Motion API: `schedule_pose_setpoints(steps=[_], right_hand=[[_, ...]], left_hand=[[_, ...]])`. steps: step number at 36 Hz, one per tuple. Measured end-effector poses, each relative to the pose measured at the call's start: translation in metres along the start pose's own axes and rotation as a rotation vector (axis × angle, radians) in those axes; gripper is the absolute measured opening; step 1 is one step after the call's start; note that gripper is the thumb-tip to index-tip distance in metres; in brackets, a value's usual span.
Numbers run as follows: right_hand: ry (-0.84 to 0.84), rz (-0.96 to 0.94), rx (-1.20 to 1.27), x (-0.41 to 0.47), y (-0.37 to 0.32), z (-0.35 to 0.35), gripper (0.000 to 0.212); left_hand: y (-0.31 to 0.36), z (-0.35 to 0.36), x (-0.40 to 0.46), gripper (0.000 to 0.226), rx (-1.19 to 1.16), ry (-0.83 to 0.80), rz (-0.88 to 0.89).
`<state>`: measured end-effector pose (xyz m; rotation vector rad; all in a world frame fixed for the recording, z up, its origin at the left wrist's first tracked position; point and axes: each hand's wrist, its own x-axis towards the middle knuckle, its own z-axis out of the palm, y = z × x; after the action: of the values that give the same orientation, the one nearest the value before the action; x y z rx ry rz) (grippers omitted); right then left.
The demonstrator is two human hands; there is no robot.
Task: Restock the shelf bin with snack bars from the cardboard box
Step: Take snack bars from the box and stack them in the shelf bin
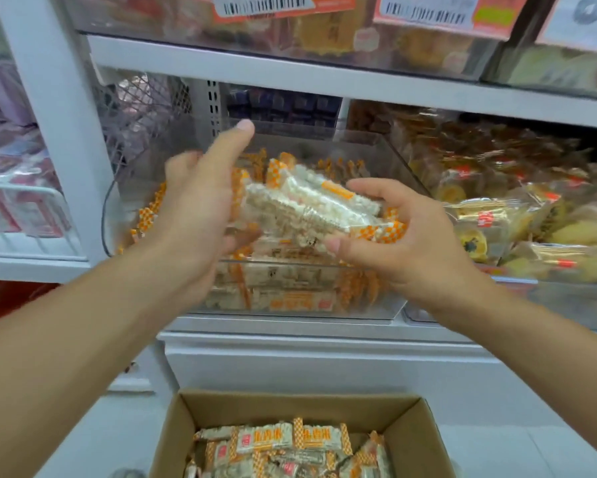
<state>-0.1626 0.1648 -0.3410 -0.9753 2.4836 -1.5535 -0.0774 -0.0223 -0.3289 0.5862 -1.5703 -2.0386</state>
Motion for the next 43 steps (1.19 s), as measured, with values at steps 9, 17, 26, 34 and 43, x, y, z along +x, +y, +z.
schedule_pose_setpoints(steps=[9, 17, 26, 34, 43], right_hand=[[-0.157, 0.037, 0.291, -0.003, 0.000, 0.008, 0.073], [-0.093, -0.101, 0.004, 0.001, -0.003, 0.015, 0.079], [-0.141, -0.245, -0.270, 0.009, -0.015, 0.023, 0.091], [-0.070, -0.112, -0.124, 0.078, -0.016, 0.025, 0.082], [-0.183, -0.174, -0.222, 0.211, -0.016, 0.089, 0.089]], left_hand=[[-0.015, 0.024, 0.002, 0.040, 0.045, -0.068, 0.035], [-0.020, 0.029, 0.003, 0.006, 0.067, 0.029, 0.092], [-0.012, 0.009, -0.001, 0.030, 0.137, 0.051, 0.092], [-0.006, -0.047, 0.010, 0.028, 0.912, 0.166, 0.498], [-0.036, -0.080, 0.017, 0.065, 1.623, -0.097, 0.566]])
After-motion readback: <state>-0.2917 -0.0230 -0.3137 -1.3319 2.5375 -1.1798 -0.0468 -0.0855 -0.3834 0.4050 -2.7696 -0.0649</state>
